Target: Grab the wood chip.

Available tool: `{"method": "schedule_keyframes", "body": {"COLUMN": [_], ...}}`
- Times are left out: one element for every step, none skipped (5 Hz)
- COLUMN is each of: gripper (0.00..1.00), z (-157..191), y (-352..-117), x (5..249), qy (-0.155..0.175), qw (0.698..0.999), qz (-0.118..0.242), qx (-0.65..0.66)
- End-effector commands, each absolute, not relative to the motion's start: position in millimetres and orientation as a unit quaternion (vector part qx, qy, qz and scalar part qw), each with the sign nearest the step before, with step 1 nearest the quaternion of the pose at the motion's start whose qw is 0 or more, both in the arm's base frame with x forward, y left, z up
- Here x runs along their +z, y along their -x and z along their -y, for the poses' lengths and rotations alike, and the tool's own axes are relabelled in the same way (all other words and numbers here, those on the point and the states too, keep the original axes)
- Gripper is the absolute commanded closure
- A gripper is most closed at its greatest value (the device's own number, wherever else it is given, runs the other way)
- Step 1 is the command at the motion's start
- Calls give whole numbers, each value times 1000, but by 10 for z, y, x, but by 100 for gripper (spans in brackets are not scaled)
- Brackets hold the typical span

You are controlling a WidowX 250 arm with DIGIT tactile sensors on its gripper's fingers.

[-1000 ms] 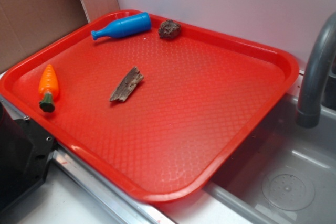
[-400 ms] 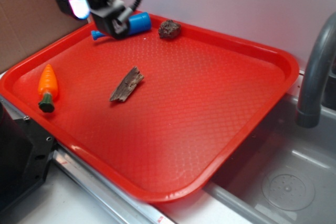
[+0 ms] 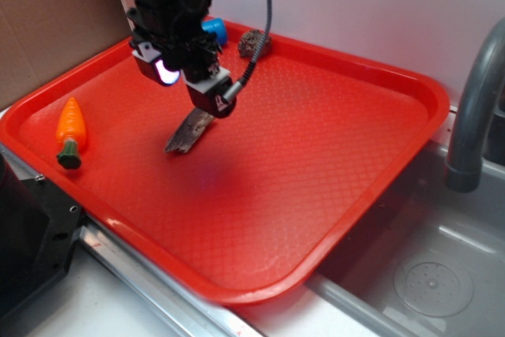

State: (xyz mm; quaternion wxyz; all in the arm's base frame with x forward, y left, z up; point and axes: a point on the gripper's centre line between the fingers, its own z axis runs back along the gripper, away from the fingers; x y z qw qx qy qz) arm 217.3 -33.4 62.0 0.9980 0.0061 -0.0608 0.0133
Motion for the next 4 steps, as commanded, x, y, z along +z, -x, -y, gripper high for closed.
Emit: {"method": "schedule_keyframes", "body": {"gripper": [0,0,100,100], "z": [96,140,177,183], "y": [-2270,-2256,-2217,-2181], "x": [221,79,106,206], "qy": [15,15,25,30], "qw": [999,1000,999,999], "qz": [36,15,19,35], "qx": [-7,-14,5,8]}}
